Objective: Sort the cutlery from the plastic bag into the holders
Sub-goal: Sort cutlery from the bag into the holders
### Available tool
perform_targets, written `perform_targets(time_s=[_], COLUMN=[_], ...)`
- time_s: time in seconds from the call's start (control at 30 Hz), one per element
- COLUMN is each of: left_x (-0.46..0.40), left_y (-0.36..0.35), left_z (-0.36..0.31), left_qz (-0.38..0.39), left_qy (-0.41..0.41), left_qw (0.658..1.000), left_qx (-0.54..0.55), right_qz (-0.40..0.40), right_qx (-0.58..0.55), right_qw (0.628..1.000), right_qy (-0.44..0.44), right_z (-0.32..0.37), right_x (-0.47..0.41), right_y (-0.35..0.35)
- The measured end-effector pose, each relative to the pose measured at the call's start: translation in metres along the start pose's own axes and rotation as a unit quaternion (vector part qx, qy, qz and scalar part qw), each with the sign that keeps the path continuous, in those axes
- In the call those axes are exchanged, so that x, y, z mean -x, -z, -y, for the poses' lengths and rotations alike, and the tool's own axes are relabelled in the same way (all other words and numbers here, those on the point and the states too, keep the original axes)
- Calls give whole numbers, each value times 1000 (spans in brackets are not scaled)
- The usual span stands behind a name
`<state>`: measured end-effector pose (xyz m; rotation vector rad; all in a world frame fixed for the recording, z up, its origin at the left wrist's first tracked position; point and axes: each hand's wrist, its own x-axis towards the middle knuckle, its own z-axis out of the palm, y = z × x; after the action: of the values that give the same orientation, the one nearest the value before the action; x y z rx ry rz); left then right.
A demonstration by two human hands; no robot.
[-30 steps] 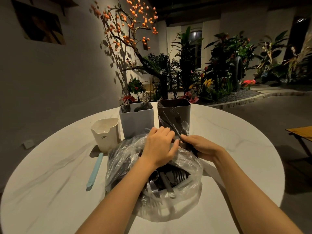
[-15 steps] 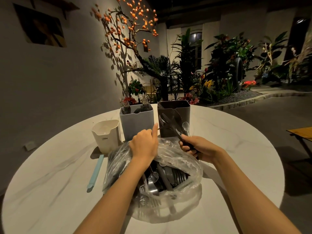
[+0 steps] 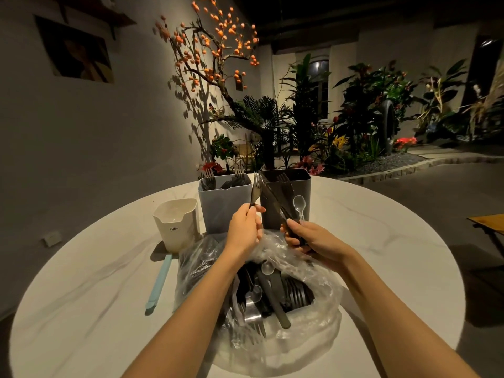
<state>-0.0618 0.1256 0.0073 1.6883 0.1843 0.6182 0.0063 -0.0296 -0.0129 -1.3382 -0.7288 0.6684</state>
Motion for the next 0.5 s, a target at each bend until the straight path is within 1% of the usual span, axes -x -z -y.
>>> perform_targets(time_s=[0.13,0.27,0.5], left_x=[4,9,8], left_y=[-2,-2,-8], left_z=[-3,-2,2], left_qz=[22,65,45], left_qy=[48,32,46], left_qw=[997,993,993], left_qx=[60,91,96], right_qz=[-18,0,-25], right_qx=[39,71,73], right_qw=[998,996,995], right_qy=[38,48,56], right_z=[-1,-4,-7], right_x=[-4,-5,-7], right_y=[-18,-31,-33])
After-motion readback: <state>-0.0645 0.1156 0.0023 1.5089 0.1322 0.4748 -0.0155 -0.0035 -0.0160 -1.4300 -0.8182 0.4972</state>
